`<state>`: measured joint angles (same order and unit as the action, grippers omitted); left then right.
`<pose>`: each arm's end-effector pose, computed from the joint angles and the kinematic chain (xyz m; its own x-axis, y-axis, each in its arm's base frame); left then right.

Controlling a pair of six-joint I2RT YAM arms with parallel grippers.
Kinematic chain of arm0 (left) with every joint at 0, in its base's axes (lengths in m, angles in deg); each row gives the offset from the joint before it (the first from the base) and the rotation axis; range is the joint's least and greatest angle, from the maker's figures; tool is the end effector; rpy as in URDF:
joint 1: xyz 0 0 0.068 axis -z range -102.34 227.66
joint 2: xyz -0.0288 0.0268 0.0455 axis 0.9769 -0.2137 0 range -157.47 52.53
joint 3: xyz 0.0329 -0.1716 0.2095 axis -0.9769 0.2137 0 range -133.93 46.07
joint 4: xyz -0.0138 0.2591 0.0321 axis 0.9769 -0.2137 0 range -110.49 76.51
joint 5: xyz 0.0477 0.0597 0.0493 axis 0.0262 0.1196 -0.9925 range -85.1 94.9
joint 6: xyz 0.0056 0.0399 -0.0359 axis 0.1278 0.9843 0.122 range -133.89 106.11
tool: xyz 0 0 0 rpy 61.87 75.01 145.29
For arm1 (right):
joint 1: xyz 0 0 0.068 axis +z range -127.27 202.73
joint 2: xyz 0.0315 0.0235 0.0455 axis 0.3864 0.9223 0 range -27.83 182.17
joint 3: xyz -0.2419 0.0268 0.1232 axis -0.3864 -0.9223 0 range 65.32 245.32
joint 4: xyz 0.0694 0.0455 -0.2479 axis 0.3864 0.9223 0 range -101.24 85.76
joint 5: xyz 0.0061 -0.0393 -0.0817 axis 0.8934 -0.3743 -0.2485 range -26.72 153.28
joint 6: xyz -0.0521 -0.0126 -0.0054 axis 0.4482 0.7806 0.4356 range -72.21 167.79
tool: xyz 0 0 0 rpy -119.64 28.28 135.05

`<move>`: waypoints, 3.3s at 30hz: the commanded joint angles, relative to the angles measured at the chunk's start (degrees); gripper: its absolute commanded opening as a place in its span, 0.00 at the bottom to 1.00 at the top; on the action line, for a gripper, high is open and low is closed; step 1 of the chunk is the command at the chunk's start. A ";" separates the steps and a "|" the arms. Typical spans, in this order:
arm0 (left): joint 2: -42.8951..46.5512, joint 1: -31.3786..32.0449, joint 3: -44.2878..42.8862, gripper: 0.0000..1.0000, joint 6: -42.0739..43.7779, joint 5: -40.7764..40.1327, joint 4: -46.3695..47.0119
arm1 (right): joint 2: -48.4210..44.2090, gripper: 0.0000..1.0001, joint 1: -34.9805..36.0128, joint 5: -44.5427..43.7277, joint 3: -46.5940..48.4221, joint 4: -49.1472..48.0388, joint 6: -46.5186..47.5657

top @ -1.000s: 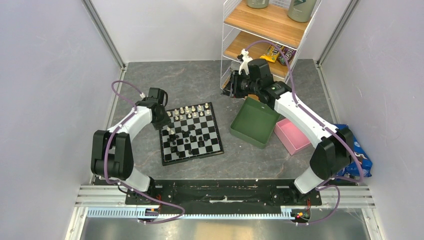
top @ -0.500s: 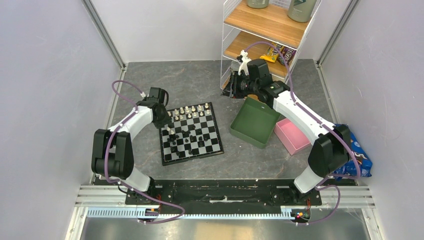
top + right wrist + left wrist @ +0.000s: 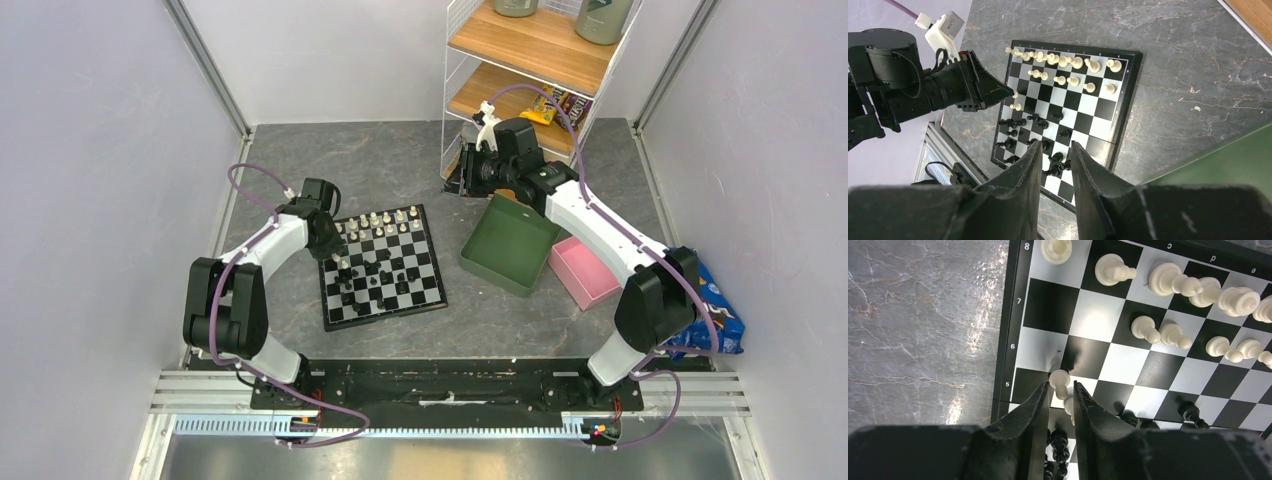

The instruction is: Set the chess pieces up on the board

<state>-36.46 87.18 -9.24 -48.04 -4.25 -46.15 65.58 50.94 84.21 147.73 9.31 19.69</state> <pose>0.2932 -0.0433 0.1915 -0.8039 -0.4271 -0.4139 -0.4241 0.8996 -0.1047 0.3279 0.1902 0.3331 -0.7410 0.1017 -0.6638 -0.4090 0.7156 0.5662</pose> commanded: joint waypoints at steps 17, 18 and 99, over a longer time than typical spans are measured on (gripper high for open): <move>-0.30 0.68 -1.75 0.11 -1.51 -2.17 1.11 | 1.49 0.35 -0.97 2.04 2.05 -1.78 -0.22; -0.51 0.68 -2.42 0.11 -1.26 -2.21 1.11 | 1.67 0.34 -1.04 2.10 2.13 -1.80 -0.24; 0.05 0.76 -5.41 0.49 -0.06 -3.32 1.63 | 4.33 0.35 -3.20 6.56 2.67 -1.96 -1.26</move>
<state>-42.34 87.77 -15.82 -48.00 -5.73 -44.64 70.28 47.99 89.30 147.89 8.94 18.77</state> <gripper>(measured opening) 0.485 0.343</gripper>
